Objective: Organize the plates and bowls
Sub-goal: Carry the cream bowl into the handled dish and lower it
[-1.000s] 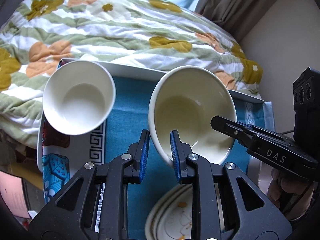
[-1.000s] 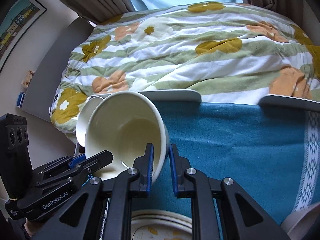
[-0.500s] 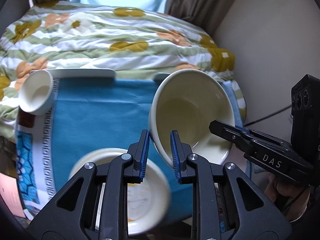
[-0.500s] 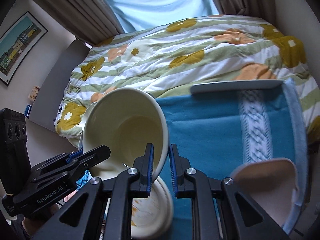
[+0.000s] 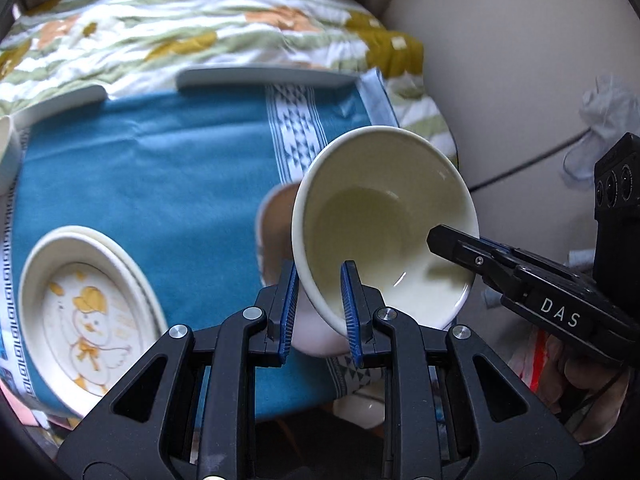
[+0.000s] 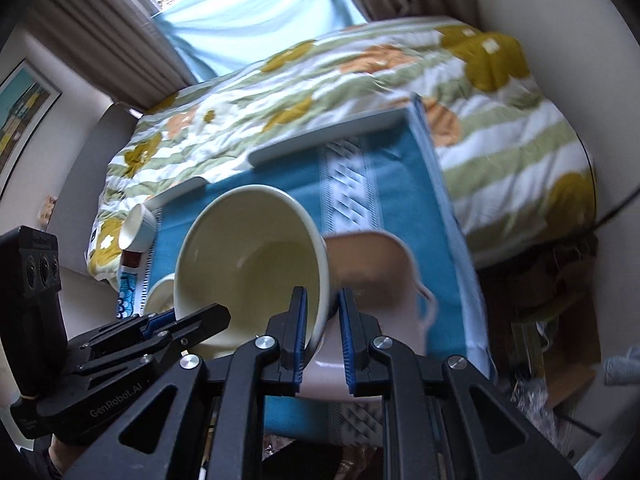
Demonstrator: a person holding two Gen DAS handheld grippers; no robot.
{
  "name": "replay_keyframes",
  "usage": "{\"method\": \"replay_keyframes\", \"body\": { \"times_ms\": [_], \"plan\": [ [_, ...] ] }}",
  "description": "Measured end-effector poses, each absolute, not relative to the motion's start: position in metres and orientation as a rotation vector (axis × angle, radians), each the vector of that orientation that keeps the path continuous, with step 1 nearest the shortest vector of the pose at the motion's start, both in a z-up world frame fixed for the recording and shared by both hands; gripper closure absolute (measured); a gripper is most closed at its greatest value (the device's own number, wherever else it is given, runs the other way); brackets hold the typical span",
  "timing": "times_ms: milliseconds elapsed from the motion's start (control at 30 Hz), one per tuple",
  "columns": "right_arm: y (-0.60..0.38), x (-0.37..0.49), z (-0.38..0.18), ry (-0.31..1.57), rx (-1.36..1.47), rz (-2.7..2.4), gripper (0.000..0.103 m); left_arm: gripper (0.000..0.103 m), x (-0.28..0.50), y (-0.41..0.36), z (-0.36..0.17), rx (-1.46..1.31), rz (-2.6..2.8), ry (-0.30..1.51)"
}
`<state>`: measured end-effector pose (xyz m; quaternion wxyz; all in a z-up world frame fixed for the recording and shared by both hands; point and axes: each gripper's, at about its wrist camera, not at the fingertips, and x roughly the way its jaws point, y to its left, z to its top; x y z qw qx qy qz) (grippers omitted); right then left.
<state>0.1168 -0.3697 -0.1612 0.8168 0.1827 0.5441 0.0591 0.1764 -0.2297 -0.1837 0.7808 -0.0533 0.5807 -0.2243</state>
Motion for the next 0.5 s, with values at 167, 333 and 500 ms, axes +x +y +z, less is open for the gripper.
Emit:
{"method": "replay_keyframes", "body": {
  "times_ms": [167,333,500],
  "plan": [
    [-0.38,0.11,-0.188,1.201,0.427,0.092,0.088,0.084,0.181,-0.247,-0.209,-0.029,-0.486,1.303],
    [-0.382,0.114,-0.213,1.239,0.458,0.065,0.088,0.084,0.192,-0.255,-0.23,0.078,-0.497,1.335],
    [-0.38,0.118,-0.227,1.266,0.47,0.038,0.088,0.084,0.202,-0.261,-0.244,0.177,-0.513,1.342]
  ]
}}
